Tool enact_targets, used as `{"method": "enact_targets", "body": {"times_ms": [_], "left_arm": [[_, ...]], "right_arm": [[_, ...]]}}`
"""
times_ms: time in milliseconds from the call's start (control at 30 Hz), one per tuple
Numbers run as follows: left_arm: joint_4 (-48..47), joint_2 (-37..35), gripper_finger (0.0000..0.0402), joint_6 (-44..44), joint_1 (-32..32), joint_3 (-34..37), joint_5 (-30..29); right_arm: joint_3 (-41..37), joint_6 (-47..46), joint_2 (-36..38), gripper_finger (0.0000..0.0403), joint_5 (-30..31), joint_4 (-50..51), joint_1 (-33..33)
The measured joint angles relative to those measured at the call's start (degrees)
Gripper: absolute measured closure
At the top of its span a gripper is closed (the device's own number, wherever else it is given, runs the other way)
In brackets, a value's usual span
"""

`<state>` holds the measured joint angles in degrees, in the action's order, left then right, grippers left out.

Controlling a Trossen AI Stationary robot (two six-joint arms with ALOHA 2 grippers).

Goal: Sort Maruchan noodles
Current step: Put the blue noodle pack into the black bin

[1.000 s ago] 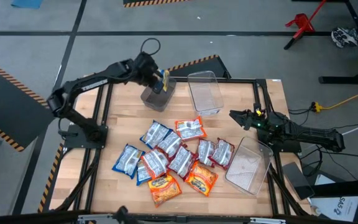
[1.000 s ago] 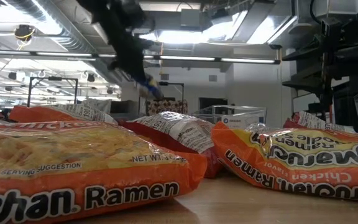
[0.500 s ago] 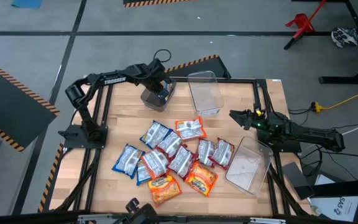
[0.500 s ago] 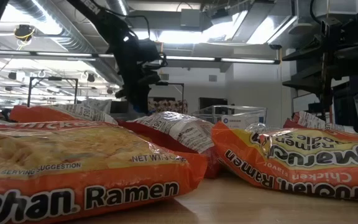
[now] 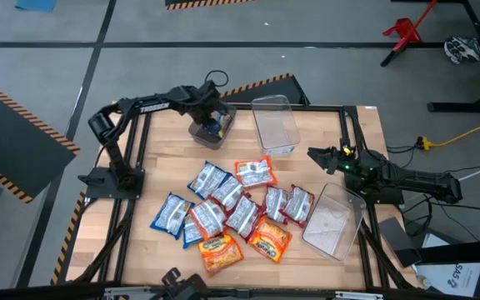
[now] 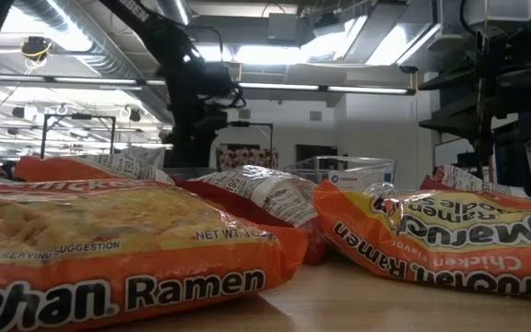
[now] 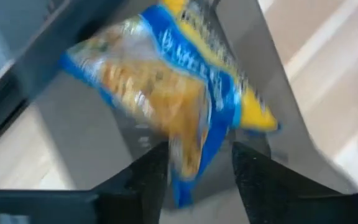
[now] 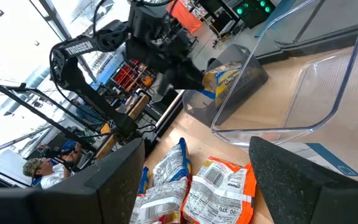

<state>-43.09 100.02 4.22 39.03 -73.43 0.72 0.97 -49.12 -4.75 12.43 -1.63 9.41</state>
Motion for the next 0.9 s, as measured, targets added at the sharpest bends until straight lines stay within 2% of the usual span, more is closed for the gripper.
{"method": "enact_targets", "body": {"times_ms": [200,367,467,667,800,900], "left_arm": [[-12.15,-6.31,0.0198,-1.06,0.31,-2.91,-1.14],[-23.51,-14.89,0.0197,1.48,-2.85,-3.39,6.00],[-28.45,-20.41,0.0197,3.11,-7.92,-3.39,7.40],[-26.29,-30.15,0.0196,11.39,-23.25,0.32,7.77],[-26.00,-33.40,0.0196,17.29,-32.69,5.96,3.51],[-23.79,-34.34,0.0196,18.58,-37.37,11.89,0.03]], "right_arm": [[0.00,0.09,-0.01,0.0125,0.00,0.00,-0.02],[0.00,0.11,-0.02,0.0125,0.01,0.00,-0.01],[0.00,0.37,-0.02,0.0125,0.00,0.00,-0.01],[-0.02,1.86,-0.02,0.0125,0.00,0.00,0.00],[-0.02,1.86,-0.02,0.0125,0.00,0.00,-0.02],[-0.02,1.88,-0.02,0.0125,0.00,0.00,-0.01]]}}
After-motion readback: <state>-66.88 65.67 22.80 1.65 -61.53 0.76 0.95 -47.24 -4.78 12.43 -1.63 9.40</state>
